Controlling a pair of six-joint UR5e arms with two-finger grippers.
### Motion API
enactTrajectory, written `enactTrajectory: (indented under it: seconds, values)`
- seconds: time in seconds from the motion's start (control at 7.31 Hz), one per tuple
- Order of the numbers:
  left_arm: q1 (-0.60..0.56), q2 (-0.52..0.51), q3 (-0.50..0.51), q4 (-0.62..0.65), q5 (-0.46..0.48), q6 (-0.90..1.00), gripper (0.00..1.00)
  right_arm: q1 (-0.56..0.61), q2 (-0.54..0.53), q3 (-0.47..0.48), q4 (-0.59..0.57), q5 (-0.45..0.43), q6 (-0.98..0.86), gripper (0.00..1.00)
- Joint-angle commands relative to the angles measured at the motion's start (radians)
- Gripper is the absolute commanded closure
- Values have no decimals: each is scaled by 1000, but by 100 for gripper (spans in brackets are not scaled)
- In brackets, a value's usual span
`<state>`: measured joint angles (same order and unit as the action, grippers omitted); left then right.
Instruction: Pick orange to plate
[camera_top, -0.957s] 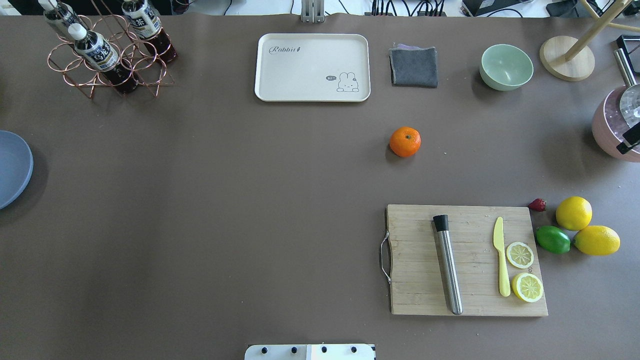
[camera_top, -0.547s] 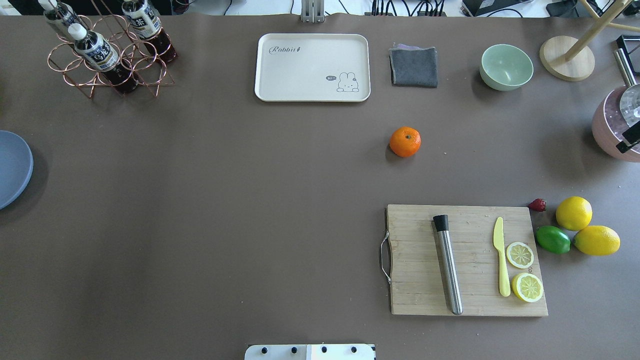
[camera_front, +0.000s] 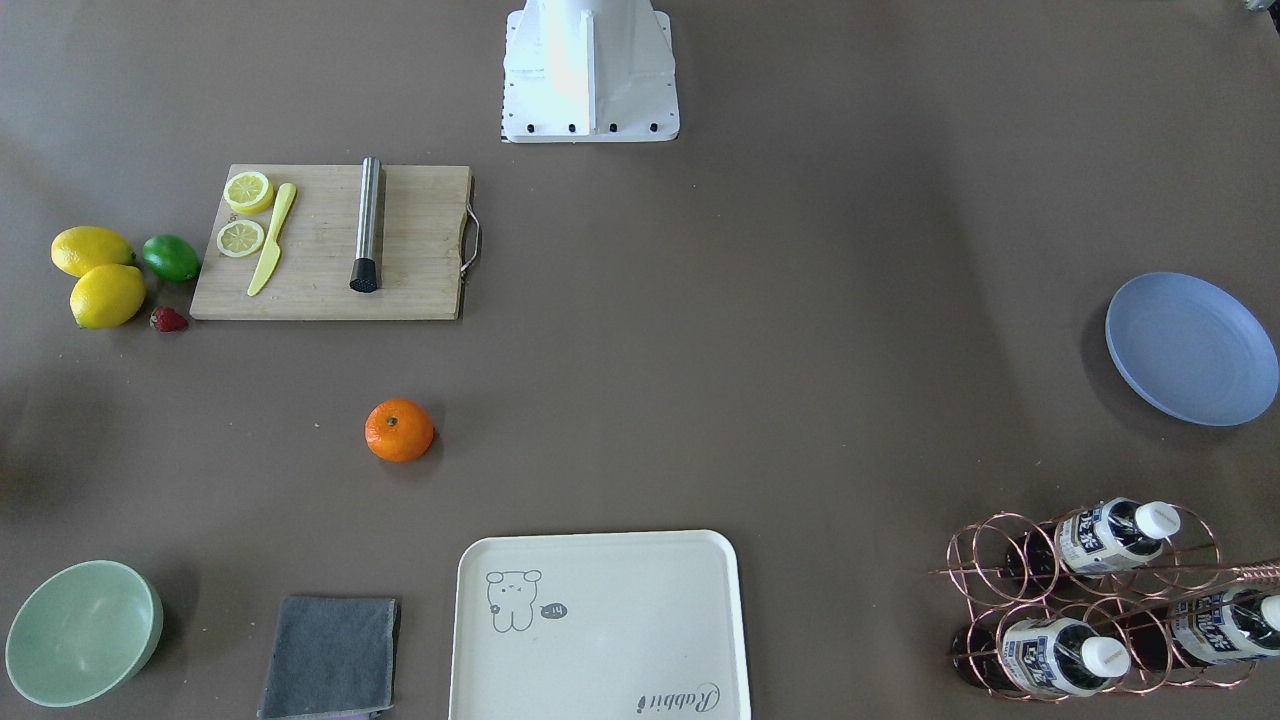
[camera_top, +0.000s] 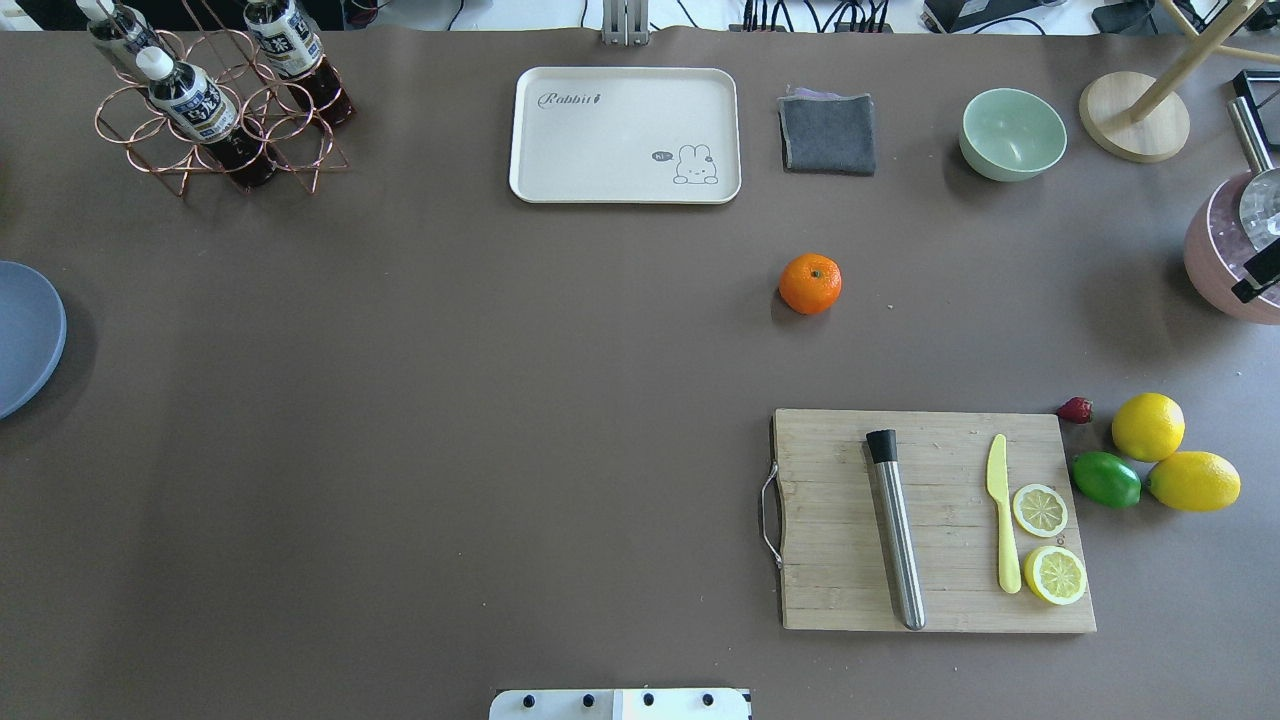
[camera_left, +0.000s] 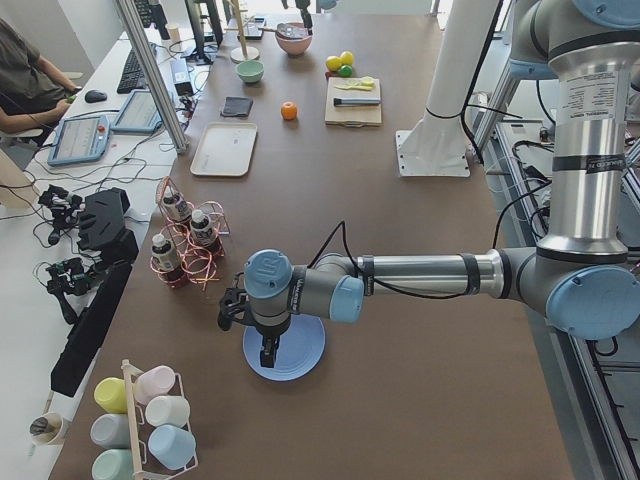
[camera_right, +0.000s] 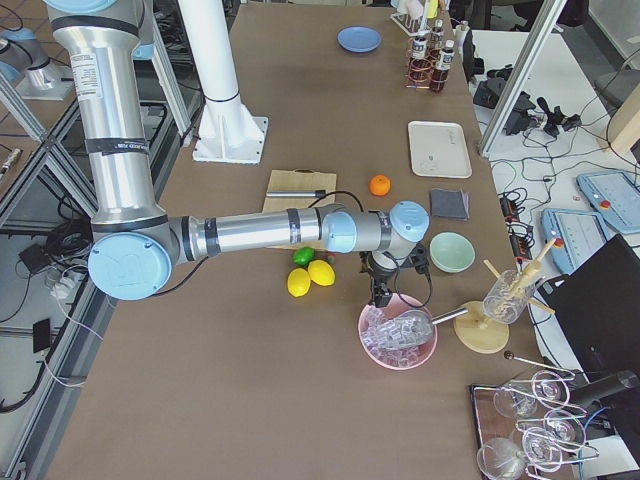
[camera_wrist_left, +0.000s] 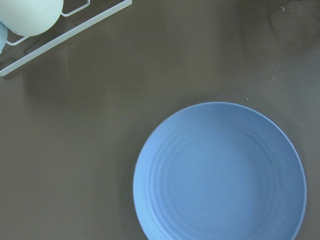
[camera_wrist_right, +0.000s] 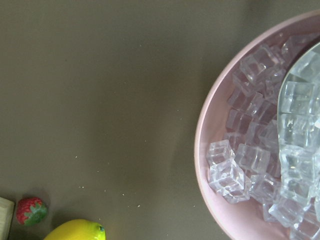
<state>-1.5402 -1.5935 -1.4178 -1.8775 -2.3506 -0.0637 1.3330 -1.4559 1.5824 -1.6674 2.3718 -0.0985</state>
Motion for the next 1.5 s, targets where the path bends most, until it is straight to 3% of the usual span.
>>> enactTrajectory:
  seconds: [0.0,0.41,1.09,1.37]
  values:
    - [38,-59,164,-128,4,-1,2,0,0,5,0,0,5,0]
    - [136,-71,301,-352,39,-111,3,0,0,16,0,-2,5,0]
    - [178,-91,353,-351,37,-125,3,0,17,15,0,-11,6,0]
    - [178,-91,362,-348,37,-125,20,0,19,18,0,-16,6,0]
